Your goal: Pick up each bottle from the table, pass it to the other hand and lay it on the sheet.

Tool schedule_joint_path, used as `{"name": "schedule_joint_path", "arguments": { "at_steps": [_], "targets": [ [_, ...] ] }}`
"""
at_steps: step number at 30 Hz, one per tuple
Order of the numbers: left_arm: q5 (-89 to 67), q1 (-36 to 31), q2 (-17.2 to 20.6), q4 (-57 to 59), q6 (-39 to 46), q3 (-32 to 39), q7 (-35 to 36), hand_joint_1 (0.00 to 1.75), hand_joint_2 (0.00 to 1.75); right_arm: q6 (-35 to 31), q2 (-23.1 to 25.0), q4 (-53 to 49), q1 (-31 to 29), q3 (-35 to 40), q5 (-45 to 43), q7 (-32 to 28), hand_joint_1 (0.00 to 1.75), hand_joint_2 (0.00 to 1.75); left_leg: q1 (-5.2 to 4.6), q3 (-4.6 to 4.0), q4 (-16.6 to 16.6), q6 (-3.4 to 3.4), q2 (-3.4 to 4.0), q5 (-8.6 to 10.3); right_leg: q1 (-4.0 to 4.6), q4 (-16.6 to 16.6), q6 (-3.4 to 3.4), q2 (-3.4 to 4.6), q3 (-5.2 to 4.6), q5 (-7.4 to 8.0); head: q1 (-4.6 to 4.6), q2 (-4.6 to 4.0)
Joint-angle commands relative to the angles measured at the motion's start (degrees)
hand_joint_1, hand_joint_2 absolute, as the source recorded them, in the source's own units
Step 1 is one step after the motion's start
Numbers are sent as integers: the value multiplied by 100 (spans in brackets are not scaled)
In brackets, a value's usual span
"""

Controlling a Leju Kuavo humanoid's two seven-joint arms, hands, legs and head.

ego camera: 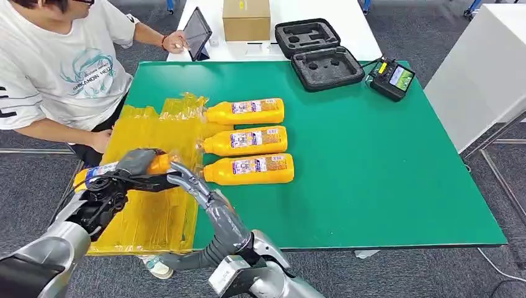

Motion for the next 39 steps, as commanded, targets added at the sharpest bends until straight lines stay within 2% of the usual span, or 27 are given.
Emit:
{"name": "schedule_joint_path", "arguments": {
  "at_steps": [1,3,4,5,6,13,14,17,18,22,25,26,27,28,29,30,31,32,33,34,35,36,37,38,39],
  "targets": [
    [-136,-265,62,738,-474,-133,51,175,175,37,3,405,-142,-103,-13,4,0,175,2,17,-3,-4,4,-5,1,-4,-2,9,15,-3,0,0],
    [-136,-265,62,738,-474,-133,51,175,175,37,3,405,-142,-103,-13,4,0,175,6,37,-3,-7,6,-14,5,-6,-5,13,35,-10,0,0],
    [-161,-280,64,751,-548,-156,54,136,175,48,10,422,-155,-108,-16,4,0,175,3,26,-4,-5,5,-9,2,-5,-3,11,25,-6,0,0],
    [-185,-291,65,781,-654,-180,52,37,175,64,17,444,-159,-118,-19,4,0,175,5,42,-4,-7,7,-15,3,-6,-5,16,39,-10,2,0],
    [-196,-292,66,785,-696,-191,48,3,175,68,20,447,-160,-124,-18,4,0,175,1,24,-4,-4,6,-7,0,-5,-3,12,22,-4,0,0],
    [207,-199,-21,762,-1277,117,-319,0,175,78,20,475,-164,-165,-1,4,0,175,0,31,-8,-4,5,-7,-1,-6,-3,12,29,-4,0,0],
    [567,-186,-64,750,-1626,382,-631,0,0,70,17,487,-170,-168,-9,4,0,175,1,45,-10,-6,6,-11,0,-9,-4,15,42,-8,0,0],
    [1193,-140,-135,687,-2231,824,-932,0,0,42,14,506,-162,-181,-15,4,0,175,0,44,-8,-5,1,-10,-1,-8,-3,11,44,-7,-2,0],
    [1246,-129,-140,665,-2280,851,-945,0,0,37,13,507,-161,-180,-14,4,0,175,-3,31,-8,-2,-1,-2,-3,-5,-1,3,32,-2,2,0],
    [1246,-129,-140,665,-2280,851,-945,0,0,37,13,507,-161,-180,-14,4,0,175,1,70,-14,-6,2,-8,-1,-14,-6,14,69,-4,0,0],
    [1769,-128,-216,692,-2644,1262,-968,0,0,13,-2,509,-142,-172,5,4,0,175,-1,61,-10,-3,-3,-4,-4,-9,-4,5,63,-4,0,0],
    [2306,-85,-290,665,-2774,1727,-994,0,0,-20,-15,509,-115,-163,31,4,0,175,-1,61,-12,-3,-2,-2,-6,-9,-4,5,63,-3,0,0],
    [2306,-85,-290,665,-2774,1727,-994,0,0,-20,-15,509,-115,-163,31,4,0,175,0,69,-13,-4,-1,-4,-4,-12,-4,8,72,-4,0,0],
    [3159,-30,-400,611,-2813,2479,-952,0,0,-45,-17,495,-73,-155,52,4,0,175,4,81,-17,-6,-1,-7,-2,-18,-7,11,84,-5,0,0],
    [3179,-23,-392,595,-2814,2485,-947,0,0,-51,-15,494,-65,-150,57,4,0,175,-1,77,-15,-3,-8,-4,-7,-13,-5,1,80,-6,0,0],
    [3735,24,-437,524,-2653,2942,-962,0,0,-118,-14,509,-51,-132,124,14,0,175,0,76,-14,-3,-11,-4,-6,-13,-4,-1,81,-6,0,0],
    [3871,51,-409,484,-2499,3029,-963,0,0,-140,-14,529,-44,-111,152,15,0,175,3,82,-16,-5,-7,-6,-3,-17,-6,6,85,-5,2,0],
    [3952,104,-413,341,-2059,3093,-1198,0,0,-157,-11,530,-28,-104,167,14,0,175,1,75,-12,-3,-7,-5,-5,-12,-4,4,79,-5,0,0],
    [3950,100,-391,342,-2053,3091,-1196,0,0,-156,-11,531,-22,-101,167,14,0,175,2,79,-14,-4,-3,-7,-4,-14,-5,9,82,-5,0,0],
    [3824,105,-424,207,-1057,3076,-1645,0,0,-169,-13,519,-25,-81,152,17,0,175,5,82,-12,-6,1,-12,-1,-15,-7,15,85,-7,2,0],
    [3484,208,-497,-175,383,3089,-2254,0,0,-203,-23,505,-21,-62,186,47,0,175,3,67,-8,-4,-7,-6,-2,-8,-5,5,71,-6,2,0],
    [3520,224,-503,-177,606,3039,-2254,0,0,-205,-23,500,-17,-55,191,53,0,175,5,69,-7,-6,-5,-9,0,-8,-6,7,71,-7,0,0],
    [3437,577,-476,-1105,1834,2650,-2254,0,0,-618,-104,590,-83,37,774,321,0,175,4,57,-4,-4,-6,-4,0,-5,-4,1,60,-6,0,0],
    [3437,577,-476,-1105,1834,2650,-2254,0,0,-618,-104,590,-83,37,774,321,0,175,7,56,-2,-5,-5,-6,3,-7,-5,3,61,-7,2,0],
    [3617,953,-374,-1822,2746,2442,-2254,0,0,-1096,-276,1001,-355,150,2194,1606,0,175,10,70,-2,-9,-5,-15,6,-7,-8,7,72,-16,2,0]
  ]
}}
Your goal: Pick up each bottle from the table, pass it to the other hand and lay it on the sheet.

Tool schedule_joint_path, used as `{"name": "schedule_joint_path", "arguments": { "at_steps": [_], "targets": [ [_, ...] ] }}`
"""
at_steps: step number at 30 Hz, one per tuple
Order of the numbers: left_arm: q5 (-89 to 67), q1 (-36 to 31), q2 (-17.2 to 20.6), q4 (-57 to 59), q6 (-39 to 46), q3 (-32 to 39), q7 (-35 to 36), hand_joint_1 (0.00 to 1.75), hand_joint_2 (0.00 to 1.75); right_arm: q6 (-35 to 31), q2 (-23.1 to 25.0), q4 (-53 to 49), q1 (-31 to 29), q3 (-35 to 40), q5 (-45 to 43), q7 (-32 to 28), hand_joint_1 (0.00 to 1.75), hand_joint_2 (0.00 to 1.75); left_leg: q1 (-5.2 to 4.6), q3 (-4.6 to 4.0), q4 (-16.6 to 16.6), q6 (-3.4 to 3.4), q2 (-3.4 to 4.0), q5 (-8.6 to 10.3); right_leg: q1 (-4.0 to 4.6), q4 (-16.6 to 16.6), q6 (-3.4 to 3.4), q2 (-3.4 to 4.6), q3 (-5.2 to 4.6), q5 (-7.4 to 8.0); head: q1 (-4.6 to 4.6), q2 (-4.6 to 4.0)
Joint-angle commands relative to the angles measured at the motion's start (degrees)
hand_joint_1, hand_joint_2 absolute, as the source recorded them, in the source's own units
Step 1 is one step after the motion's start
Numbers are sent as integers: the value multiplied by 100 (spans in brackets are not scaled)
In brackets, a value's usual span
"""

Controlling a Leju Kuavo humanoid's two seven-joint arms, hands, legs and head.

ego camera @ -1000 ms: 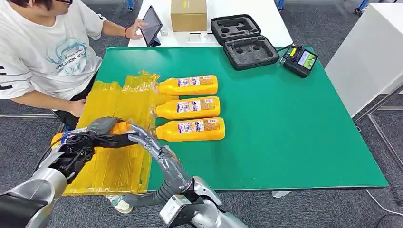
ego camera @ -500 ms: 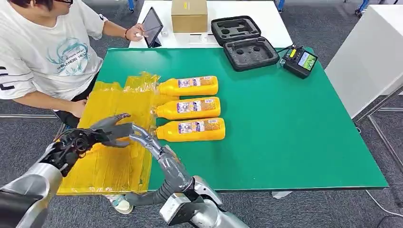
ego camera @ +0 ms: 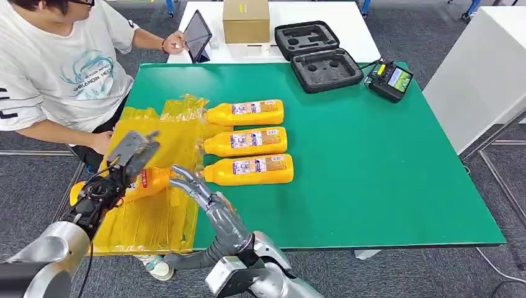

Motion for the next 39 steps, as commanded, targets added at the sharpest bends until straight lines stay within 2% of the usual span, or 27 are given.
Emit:
{"name": "schedule_joint_path", "arguments": {
  "at_steps": [1,2,3,4,5,7,8,10,17,21,23,30,39],
  "targets": [
    [12,1020,-21,-2323,3770,-104,-543,0,0,-1030,-381,1011,-586,177,2553,2051,0,175,0,10,-7,-4,-1,-5,0,-7,-2,3,10,-5,-2,0],
    [-205,1237,-49,-2772,3918,302,-543,0,0,-1074,-435,1221,-740,42,3317,2864,0,175,2,24,-10,-6,7,-11,2,-11,-4,13,23,-8,-2,0],
    [-385,1364,-106,-3061,3918,514,-543,0,0,-954,-502,1361,-851,-26,3597,3202,0,175,3,16,-11,-2,21,-7,1,-14,-2,24,16,1,2,0],
    [-385,1364,-106,-3061,3918,514,-543,0,0,-954,-502,1361,-851,-26,3597,3202,0,175,4,21,-13,-3,28,-10,2,-17,-2,33,21,2,-7,0],
    [-598,1616,-247,-3655,3918,968,-543,0,175,-855,-669,1667,-1085,-254,4170,3819,0,175,5,8,-6,-5,24,-11,4,-10,-2,28,11,1,-4,0],
    [-646,1655,-279,-3756,3918,1021,-543,0,175,-833,-674,1696,-1098,-324,4197,3860,0,175,4,-4,-4,-5,9,-5,3,-9,0,16,-3,1,4,0],
    [-760,1724,-407,-4081,3918,1280,-543,0,175,-755,-775,1872,-1186,-501,4575,4197,0,175,5,-5,0,-5,10,-8,3,-4,-1,14,-2,-3,0,0],
    [-699,1784,-484,-4310,3918,1378,-543,0,175,-766,-794,1913,-1198,-682,4658,4286,0,175,7,-6,1,-5,7,-9,3,-6,0,13,-3,-3,0,0],
    [-724,1808,-515,-4376,3918,1404,-543,0,175,-751,-807,1907,-1187,-760,4659,4287,0,175,3,-7,-1,-8,5,-8,2,-4,-1,10,-4,-4,-2,0],
    [-202,1887,-493,-4451,3918,1235,-543,0,175,-546,-860,2282,-1354,-1204,5340,4760,0,175,3,2,-1,-8,2,-11,2,-3,-2,9,4,-7,-2,0],
    [-111,1920,-477,-4494,3918,1069,-543,0,175,-529,-836,2512,-1462,-1357,5388,4709,0,175,6,3,0,-8,1,-11,4,-4,0,9,7,-6,-2,0],
    [254,1794,-476,-4092,3918,441,-543,0,175,-197,-448,4443,-2349,-1608,5235,4098,0,175,5,5,0,-9,4,-10,3,-3,-2,13,8,-5,-2,0],
    [441,1583,-484,-3733,3918,154,-543,0,175,-71,-335,5095,-2706,-1698,5094,3926,0,175,3,-1,1,-6,-6,-5,2,0,0,1,2,-5,0,0]
  ]
}}
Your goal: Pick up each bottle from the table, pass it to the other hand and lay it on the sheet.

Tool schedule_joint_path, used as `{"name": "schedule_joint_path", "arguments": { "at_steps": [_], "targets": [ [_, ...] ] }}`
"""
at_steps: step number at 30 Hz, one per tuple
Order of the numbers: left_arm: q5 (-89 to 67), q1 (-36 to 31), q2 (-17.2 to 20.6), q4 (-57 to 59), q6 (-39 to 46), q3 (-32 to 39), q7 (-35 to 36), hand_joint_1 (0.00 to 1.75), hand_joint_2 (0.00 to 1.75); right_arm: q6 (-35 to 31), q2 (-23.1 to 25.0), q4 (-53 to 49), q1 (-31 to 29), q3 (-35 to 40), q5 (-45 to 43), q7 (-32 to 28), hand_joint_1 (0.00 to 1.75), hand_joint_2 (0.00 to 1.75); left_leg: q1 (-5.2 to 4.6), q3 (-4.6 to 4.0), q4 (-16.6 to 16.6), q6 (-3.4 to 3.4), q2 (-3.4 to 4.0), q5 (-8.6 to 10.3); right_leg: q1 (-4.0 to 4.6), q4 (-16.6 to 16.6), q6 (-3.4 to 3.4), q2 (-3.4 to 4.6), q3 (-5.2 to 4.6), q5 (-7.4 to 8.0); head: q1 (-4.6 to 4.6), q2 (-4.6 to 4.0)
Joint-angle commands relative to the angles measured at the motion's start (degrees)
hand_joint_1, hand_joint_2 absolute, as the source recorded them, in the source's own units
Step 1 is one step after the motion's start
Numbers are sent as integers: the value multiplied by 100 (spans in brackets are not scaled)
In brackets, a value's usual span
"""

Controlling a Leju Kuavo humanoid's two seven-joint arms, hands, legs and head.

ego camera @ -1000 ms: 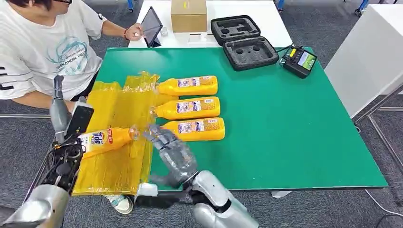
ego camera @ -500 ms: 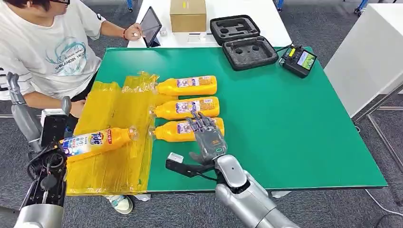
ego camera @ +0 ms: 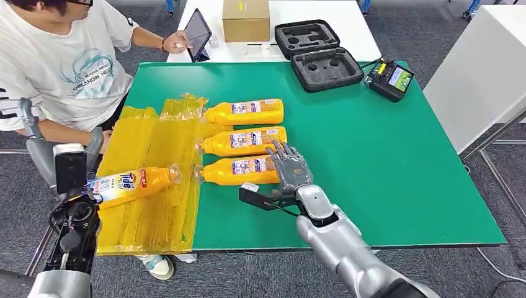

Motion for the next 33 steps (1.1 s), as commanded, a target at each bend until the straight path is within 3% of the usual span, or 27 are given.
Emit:
{"name": "schedule_joint_path", "arguments": {
  "at_steps": [1,8,21,33],
  "targets": [
    [148,-382,-84,664,-4,-396,26,0,175,141,239,1630,-770,-261,-68,-156,0,175,2,18,-2,-6,-15,-6,1,0,-4,-9,21,-10,0,0],
    [190,-565,-134,908,-4,-533,26,0,175,355,442,1943,-1079,-241,-159,-512,0,175,3,13,4,-6,-9,-8,2,4,-4,-1,15,-9,-2,0],
    [190,-565,-134,908,-4,-533,26,0,175,355,442,1943,-1079,-241,-159,-512,0,175,3,11,2,-5,-11,-6,2,3,-4,-5,14,-10,-2,0],
    [462,-686,-109,1193,-4,-704,26,0,175,981,597,2274,-1336,-297,-293,-596,0,175,2,12,1,-6,-15,-5,2,3,-3,-9,15,-11,-2,0]
  ]
}}
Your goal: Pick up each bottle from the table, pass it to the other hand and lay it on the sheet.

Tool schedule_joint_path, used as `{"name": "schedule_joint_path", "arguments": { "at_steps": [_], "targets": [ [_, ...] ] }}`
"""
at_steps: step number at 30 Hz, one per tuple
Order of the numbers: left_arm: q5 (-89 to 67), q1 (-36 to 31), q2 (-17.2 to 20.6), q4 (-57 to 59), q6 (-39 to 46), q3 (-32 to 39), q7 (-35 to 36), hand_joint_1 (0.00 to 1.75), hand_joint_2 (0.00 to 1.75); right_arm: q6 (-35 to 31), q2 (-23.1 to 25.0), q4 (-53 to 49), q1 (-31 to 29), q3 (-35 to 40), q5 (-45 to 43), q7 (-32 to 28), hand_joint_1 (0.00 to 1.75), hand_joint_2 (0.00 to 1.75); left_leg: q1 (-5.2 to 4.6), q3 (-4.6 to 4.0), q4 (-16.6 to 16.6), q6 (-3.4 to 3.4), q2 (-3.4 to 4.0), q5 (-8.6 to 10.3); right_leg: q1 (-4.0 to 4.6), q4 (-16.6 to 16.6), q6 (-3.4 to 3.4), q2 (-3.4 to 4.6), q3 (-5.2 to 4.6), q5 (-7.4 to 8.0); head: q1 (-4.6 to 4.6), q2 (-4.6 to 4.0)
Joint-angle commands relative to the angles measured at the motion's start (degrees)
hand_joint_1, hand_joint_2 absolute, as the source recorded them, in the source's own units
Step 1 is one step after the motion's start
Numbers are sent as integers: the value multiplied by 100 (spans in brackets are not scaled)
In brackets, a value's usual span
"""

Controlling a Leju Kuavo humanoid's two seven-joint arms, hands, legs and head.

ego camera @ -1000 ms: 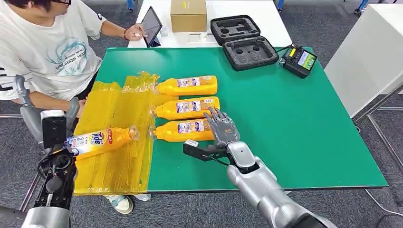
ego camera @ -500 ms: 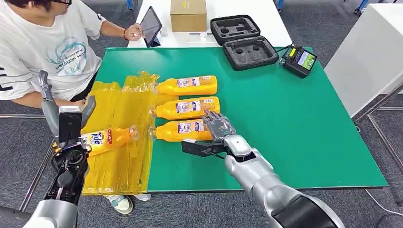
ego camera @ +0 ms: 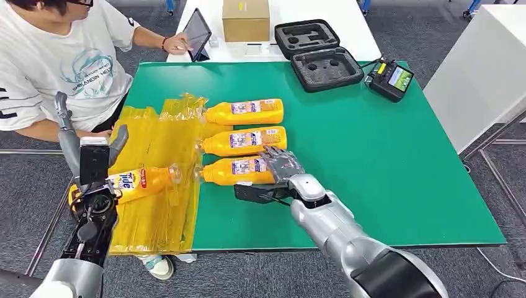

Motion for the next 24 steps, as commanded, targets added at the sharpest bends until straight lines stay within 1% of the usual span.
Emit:
{"name": "schedule_joint_path", "arguments": {
  "at_steps": [1,5,6,7,9,15,16,18,19,20,21,22,23,24],
  "targets": [
    [221,-324,-9,601,-4,-138,26,0,175,590,70,708,-413,-151,-108,142,0,175,3,24,3,-6,-10,-12,2,3,-4,-1,26,-14,0,0],
    [295,-329,-14,652,-4,-207,26,0,175,843,12,777,-393,-255,-212,238,0,175,1,12,0,-3,-15,-4,1,-1,-2,-9,17,-8,0,0],
    [260,-330,-20,658,-4,-191,26,0,175,839,6,771,-386,-259,-211,263,10,175,2,19,-1,-5,-16,-7,1,-1,-3,-9,24,-10,0,0],
    [284,-343,-32,691,-4,-212,26,0,175,881,-5,777,-365,-341,-299,235,33,175,3,18,-2,-5,-18,-5,2,-3,-3,-11,24,-9,0,0],
    [290,-361,-24,725,-4,-247,26,0,175,950,-27,789,-351,-401,-369,191,152,175,3,19,-1,-4,-20,-5,2,-3,-3,-14,26,-9,0,0],
    [316,-372,-25,744,-4,-263,26,0,175,969,-33,785,-342,-445,-419,159,152,175,2,8,-1,-3,-13,-1,1,-2,-2,-9,12,-4,2,0],
    [316,-372,-25,744,-4,-263,26,0,175,969,-33,785,-342,-445,-419,159,152,175,4,20,0,-5,-18,-6,2,-2,-4,-10,25,-10,0,0],
    [332,-373,-10,767,-4,-280,26,0,175,1006,-41,789,-345,-428,-404,159,162,175,4,23,-1,-6,-20,-7,3,-3,-4,-12,29,-11,0,0],
    [336,-370,-8,769,-4,-292,26,0,175,999,-42,783,-339,-441,-416,156,164,175,4,19,0,-5,-20,-6,3,-2,-4,-13,25,-10,2,0],
    [363,-368,-2,769,-4,-298,26,0,175,995,-46,780,-331,-445,-421,157,164,175,1,12,0,-3,-14,-3,1,-2,-2,-10,15,-6,0,0],
    [363,-368,-2,769,-4,-298,26,0,175,995,-46,780,-331,-445,-421,157,157,175,3,21,-1,-5,-19,-6,2,-2,-3,-13,26,-10,0,0],
    [385,-361,-5,785,-4,-320,26,0,175,1004,-64,794,-309,-448,-421,167,162,175,2,16,0,-4,-16,-5,1,-2,-2,-10,21,-8,0,0],
    [385,-361,-5,785,-4,-320,26,0,175,1004,-64,794,-309,-448,-421,167,157,175,3,22,0,-5,-18,-7,2,-2,-3,-11,27,-11,0,0],
    [414,-351,-3,806,-4,-322,26,0,175,999,-75,801,-283,-449,-419,182,157,175,4,18,0,-4,-18,-5,3,-4,-3,-12,24,-9,0,0]
  ]
}}
